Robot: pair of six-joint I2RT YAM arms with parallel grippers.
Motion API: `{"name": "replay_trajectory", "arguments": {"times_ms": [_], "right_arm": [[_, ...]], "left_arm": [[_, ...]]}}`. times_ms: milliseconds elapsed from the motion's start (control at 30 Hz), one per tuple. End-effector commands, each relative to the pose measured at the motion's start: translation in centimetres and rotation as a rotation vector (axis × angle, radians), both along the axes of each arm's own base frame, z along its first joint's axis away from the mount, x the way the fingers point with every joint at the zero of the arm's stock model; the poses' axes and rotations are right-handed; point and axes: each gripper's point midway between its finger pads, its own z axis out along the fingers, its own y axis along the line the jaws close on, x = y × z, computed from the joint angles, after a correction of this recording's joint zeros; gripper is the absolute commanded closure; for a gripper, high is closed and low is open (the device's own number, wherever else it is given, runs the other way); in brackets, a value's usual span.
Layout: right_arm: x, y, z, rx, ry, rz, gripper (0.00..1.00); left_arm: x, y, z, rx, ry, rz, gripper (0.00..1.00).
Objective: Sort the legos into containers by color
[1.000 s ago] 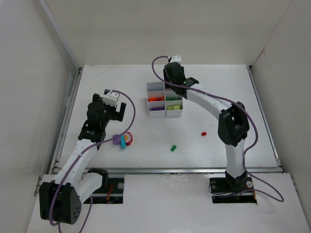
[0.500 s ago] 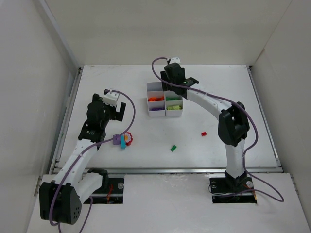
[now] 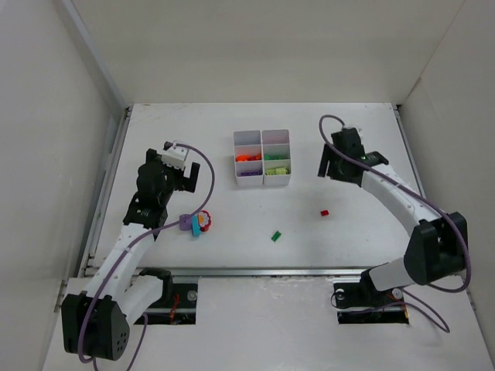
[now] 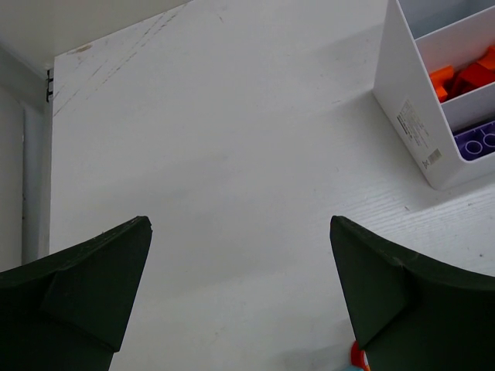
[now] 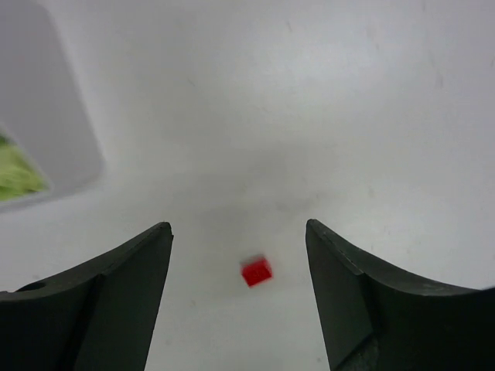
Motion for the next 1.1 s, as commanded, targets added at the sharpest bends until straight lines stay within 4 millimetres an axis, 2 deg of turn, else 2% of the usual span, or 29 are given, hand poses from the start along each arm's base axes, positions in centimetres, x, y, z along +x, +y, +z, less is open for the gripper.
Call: {"name": "replay_trajectory", "arguments": {"times_ms": [0,100,200,367,600,767,1067], "right_arm": [[-5.7,0.3,-7.4,0.095,0.276,0.017,0.25],[-7.2,-0.6,-10.6,0.097,0.371,-0.022,0.29],[-7.2,-0.9,-12.4,0.140,0.403,-0.047,0.35],[-7.3,-1.2,-13.8,0.115,0.438,-0.046,0.39],[-8.1,-1.2,-15.0,0.112,0.475,-0.036,0.45],[-8.1,-0.9,-14.9,0.132,0.478,-0.048,0.50],[-8.7,0.2,-14.9,0.139,0.495,-0.008,0.47]], "left_arm": [[0.5,-0.5,1.0,-0.045,-0.035,-0.012,0.00],[0.7,-0.8,1.6,-0.052,-0.059,-0.023,0.00],[0.7,-1.1,1.8,-0.045,-0.069,-0.034,0.00],[0.5,-0.9,1.7,-0.030,-0.063,-0.027,0.00],[0.2,-1.0,1.3,-0.026,-0.055,-0.025,0.00],[0.3,-1.0,1.5,-0.028,-0.063,-0.025,0.00],[0.3,-1.0,1.5,-0.019,-0.065,-0.028,0.00]]}}
